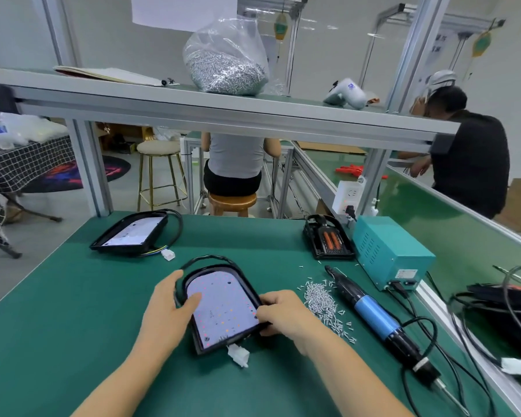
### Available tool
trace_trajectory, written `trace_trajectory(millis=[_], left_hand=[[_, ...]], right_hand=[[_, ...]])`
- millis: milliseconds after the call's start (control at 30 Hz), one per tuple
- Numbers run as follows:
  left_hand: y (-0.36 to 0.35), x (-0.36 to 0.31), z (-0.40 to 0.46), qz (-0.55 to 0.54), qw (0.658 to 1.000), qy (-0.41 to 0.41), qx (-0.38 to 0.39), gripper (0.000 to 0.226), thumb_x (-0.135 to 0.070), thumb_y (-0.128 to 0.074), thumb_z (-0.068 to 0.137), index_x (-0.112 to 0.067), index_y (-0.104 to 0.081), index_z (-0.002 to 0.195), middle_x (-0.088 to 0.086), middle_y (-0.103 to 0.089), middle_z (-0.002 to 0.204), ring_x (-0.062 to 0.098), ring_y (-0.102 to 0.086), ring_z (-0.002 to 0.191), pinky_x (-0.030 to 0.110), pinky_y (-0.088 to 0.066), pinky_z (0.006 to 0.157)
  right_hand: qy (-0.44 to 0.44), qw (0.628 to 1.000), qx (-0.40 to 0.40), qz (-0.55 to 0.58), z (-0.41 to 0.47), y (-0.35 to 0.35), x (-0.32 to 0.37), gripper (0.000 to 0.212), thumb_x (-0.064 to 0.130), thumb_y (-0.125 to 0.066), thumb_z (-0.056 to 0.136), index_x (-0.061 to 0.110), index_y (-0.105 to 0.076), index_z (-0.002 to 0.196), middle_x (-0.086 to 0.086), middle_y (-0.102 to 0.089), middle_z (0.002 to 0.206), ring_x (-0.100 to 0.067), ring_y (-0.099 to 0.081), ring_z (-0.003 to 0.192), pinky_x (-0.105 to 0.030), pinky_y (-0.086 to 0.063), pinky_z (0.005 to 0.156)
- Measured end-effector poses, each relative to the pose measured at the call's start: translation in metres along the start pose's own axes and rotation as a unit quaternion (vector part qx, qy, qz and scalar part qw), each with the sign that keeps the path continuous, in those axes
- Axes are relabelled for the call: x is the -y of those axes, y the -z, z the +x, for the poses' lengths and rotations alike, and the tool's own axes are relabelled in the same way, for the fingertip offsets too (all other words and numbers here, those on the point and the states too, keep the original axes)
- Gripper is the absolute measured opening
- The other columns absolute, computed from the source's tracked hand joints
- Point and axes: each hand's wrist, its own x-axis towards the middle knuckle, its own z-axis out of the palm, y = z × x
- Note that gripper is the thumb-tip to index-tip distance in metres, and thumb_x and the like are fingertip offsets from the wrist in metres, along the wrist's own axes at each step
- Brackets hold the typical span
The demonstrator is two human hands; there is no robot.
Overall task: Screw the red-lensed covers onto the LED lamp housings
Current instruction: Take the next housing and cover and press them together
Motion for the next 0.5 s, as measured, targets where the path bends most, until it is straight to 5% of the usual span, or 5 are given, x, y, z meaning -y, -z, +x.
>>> trace_trajectory(millis=[133,200,367,500], left_hand=[[-0.013,0.005,0.008,-0.025,0.999,0.041,0.017,0.047,-0.019,-0.060,0.092,-0.018,-0.045,0.137,-0.001,-0.051,0.134,0.024,-0.044,0.128,0.038,-0.036,0.102],[-0.017,0.009,0.012,0.002,0.999,0.049,-0.016,0.047,-0.014,-0.057,0.092,-0.018,-0.046,0.138,0.005,-0.053,0.136,0.025,-0.045,0.125,0.038,-0.036,0.101],[-0.027,0.017,0.009,0.026,0.996,0.044,-0.075,0.039,-0.010,-0.056,0.090,-0.024,-0.058,0.126,0.000,-0.060,0.122,0.022,-0.049,0.112,0.036,-0.037,0.085],[-0.028,0.020,0.010,0.024,0.995,0.041,-0.084,0.036,-0.008,-0.055,0.090,-0.024,-0.059,0.122,-0.004,-0.059,0.116,0.021,-0.049,0.110,0.034,-0.036,0.083]], right_hand=[[-0.016,0.996,0.059,-0.070,0.007,0.016,0.007,0.015,0.009,-0.059,0.086,0.011,-0.072,0.093,-0.002,-0.061,0.079,-0.012,-0.055,0.070,-0.020,-0.050,0.062],[0.009,0.988,-0.013,-0.153,0.019,0.034,0.014,0.020,0.024,-0.062,0.089,0.006,-0.071,0.090,-0.004,-0.061,0.077,-0.016,-0.051,0.069,-0.024,-0.046,0.066],[0.061,0.863,-0.267,-0.425,0.059,0.089,0.031,0.023,0.027,-0.054,0.094,0.010,-0.068,0.101,-0.008,-0.069,0.103,-0.027,-0.062,0.092,-0.031,-0.046,0.074],[0.023,0.792,-0.290,-0.536,0.087,0.118,0.020,0.027,0.027,-0.051,0.099,0.008,-0.061,0.115,-0.012,-0.057,0.121,-0.031,-0.056,0.112,-0.036,-0.048,0.083]])
